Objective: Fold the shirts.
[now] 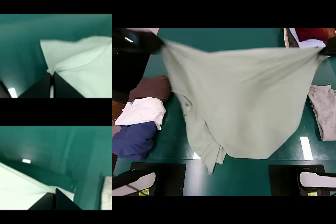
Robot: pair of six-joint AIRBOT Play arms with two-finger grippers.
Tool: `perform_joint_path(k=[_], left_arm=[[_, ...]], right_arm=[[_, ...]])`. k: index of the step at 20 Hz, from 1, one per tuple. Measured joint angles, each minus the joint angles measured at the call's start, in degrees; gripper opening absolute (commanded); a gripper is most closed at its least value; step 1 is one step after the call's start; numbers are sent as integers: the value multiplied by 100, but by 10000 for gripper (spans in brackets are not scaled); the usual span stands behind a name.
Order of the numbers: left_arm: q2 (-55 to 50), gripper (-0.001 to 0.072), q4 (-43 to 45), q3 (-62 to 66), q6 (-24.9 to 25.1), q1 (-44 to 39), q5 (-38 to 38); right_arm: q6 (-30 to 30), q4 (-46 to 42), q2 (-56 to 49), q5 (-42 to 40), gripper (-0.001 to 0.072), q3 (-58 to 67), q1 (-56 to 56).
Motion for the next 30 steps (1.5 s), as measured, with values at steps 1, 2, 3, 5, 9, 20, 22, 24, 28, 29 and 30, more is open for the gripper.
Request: perform_joint_path(k=[1, 2, 3, 5, 9, 20, 22, 24, 28, 29, 30], left_arm=[[-356, 29, -2, -107, 0, -2, 39], [-682, 28, 4, -181, 0, -2, 68], [-977, 28, 20, -238, -2, -2, 120], [-1425, 29, 7, -299, -4, 0, 278], [-1902, 330, 22, -345, -7, -2, 590], [-1421, 624, 20, -562, -382, 732, -638], [-857, 625, 13, -1233, -378, 855, -883], [-247, 624, -33, -2087, -372, 922, -1005], [992, 624, -363, -4063, -369, 979, -1137], [1228, 625, -483, -4476, -369, 988, -1134], [1434, 624, -640, -4848, -369, 988, -1139]], right_arm=[[0, -4, -326, -66, 13, -4, 105], [0, -4, -595, -164, 13, -4, 197], [0, -2, -866, -299, 13, -2, 291], [2, -7, -1318, -549, 13, -4, 437], [92, -2, -1934, -1043, 26, -4, 573], [210, 610, -1327, -625, 410, -807, 79], [114, 793, -839, -518, 410, -1528, -81], [39, 925, -247, -518, 410, -2433, -234], [-42, 1023, 992, -656, 410, -4328, -551], [-52, 1025, 1255, -684, 410, -4690, -632], [-59, 1047, 1506, -699, 410, -5003, -704]])
